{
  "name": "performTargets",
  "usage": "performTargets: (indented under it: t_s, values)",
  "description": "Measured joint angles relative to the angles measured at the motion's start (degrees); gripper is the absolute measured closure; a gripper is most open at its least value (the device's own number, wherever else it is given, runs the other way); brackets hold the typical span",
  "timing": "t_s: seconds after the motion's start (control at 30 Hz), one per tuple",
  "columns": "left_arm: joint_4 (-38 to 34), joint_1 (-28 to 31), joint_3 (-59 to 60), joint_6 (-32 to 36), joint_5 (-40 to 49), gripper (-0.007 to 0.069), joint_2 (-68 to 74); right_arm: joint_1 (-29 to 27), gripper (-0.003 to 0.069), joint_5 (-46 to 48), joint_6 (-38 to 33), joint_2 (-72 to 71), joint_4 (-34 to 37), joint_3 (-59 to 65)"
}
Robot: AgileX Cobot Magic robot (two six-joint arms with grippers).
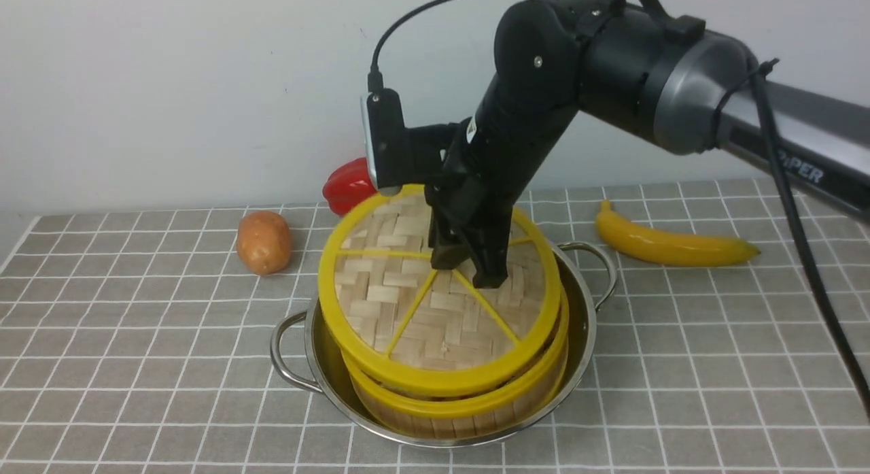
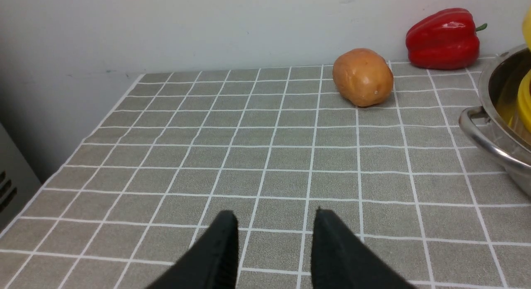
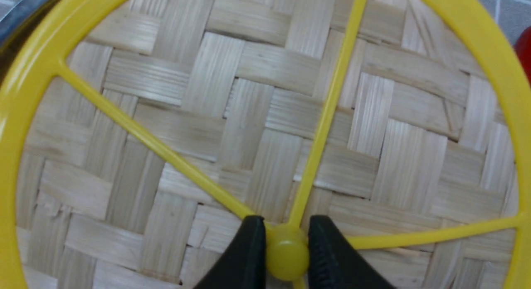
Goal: Place the steamer in the pot on the grey tablecloth, and put the lid on the steamer.
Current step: 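Place the bamboo steamer lid onto the steamer basket in the pot with the right gripper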
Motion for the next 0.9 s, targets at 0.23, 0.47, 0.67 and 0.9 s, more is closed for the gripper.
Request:
performTargets:
  t_s: [0.23,0.47,0.67,0.9]
  values:
    - [0.0,0.0,0.0,0.0,0.0,0.0382,0.0,0.0,0.0515,0.38,0.81,0.11,0.76,-1.19]
    - [0.0,0.0,0.0,0.0,0.0,0.0382,0.0,0.0,0.0515,0.26,8.99,-1.29,-0.91,-4.06]
    - [0.0,0.0,0.0,0.0,0.0,0.0382,0.0,0.0,0.0515,0.26,16.36,-1.53,-2.54,-2.88]
    - [0.0,0.0,0.0,0.0,0.0,0.0382,0.0,0.0,0.0515,0.22,19.96,-3.26,-2.49,1.91]
